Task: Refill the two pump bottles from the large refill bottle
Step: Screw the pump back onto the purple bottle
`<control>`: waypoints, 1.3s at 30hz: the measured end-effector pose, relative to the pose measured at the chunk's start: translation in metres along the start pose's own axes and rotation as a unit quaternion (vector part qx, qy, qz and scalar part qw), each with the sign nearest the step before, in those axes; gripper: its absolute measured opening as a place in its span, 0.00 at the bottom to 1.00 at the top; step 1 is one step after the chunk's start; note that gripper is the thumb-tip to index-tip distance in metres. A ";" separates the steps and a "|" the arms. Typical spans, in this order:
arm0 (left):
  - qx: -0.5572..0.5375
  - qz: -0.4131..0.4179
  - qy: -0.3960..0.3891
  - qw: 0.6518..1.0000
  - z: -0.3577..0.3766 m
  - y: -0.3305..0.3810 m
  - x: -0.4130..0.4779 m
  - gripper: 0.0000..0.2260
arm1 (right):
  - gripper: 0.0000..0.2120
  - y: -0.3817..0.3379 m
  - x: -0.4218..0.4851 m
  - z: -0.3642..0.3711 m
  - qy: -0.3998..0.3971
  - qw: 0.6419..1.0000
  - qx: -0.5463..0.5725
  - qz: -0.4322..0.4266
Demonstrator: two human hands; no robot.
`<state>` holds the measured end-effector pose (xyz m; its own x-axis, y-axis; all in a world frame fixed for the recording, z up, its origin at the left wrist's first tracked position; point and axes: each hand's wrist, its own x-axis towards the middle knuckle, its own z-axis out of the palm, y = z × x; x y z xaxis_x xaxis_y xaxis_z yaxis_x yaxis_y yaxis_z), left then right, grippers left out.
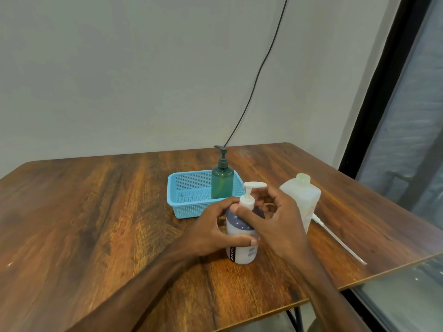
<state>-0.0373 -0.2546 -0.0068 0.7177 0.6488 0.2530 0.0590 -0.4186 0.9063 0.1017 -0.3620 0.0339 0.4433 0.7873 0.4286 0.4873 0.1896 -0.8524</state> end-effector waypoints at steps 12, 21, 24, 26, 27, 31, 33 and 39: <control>-0.009 0.014 -0.004 1.000 0.000 0.000 0.001 0.31 | 0.20 0.001 0.002 -0.003 -0.020 0.998 0.063 0.005; -0.014 0.002 -0.003 1.000 -0.001 -0.002 0.002 0.34 | 0.16 -0.001 0.003 -0.007 -0.004 0.997 0.077 -0.009; -0.017 0.011 -0.006 1.000 0.000 0.001 0.001 0.33 | 0.16 0.000 0.003 -0.006 -0.026 0.999 0.035 -0.013; -0.028 0.010 -0.011 0.999 0.000 0.004 0.000 0.33 | 0.15 -0.002 0.005 -0.013 -0.091 0.995 0.041 -0.021; -0.032 0.008 -0.012 0.999 0.000 0.004 0.000 0.34 | 0.15 -0.004 0.006 -0.016 -0.117 0.992 0.046 -0.029; -0.026 0.003 -0.006 1.000 -0.001 0.000 0.001 0.35 | 0.14 -0.005 0.007 -0.014 -0.069 0.997 0.014 -0.044; -0.025 0.005 -0.006 1.000 -0.002 0.000 0.000 0.33 | 0.14 -0.001 0.005 -0.008 -0.026 0.999 0.003 -0.040; -0.051 -0.009 -0.026 0.998 -0.005 0.003 0.000 0.33 | 0.15 -0.001 0.023 -0.027 -0.200 0.979 0.020 -0.015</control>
<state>-0.0401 -0.2527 -0.0025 0.7521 0.6210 0.2205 0.0036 -0.3385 0.9410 0.1314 -0.3601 0.0529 0.0948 0.9466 0.3083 0.4617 0.2325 -0.8560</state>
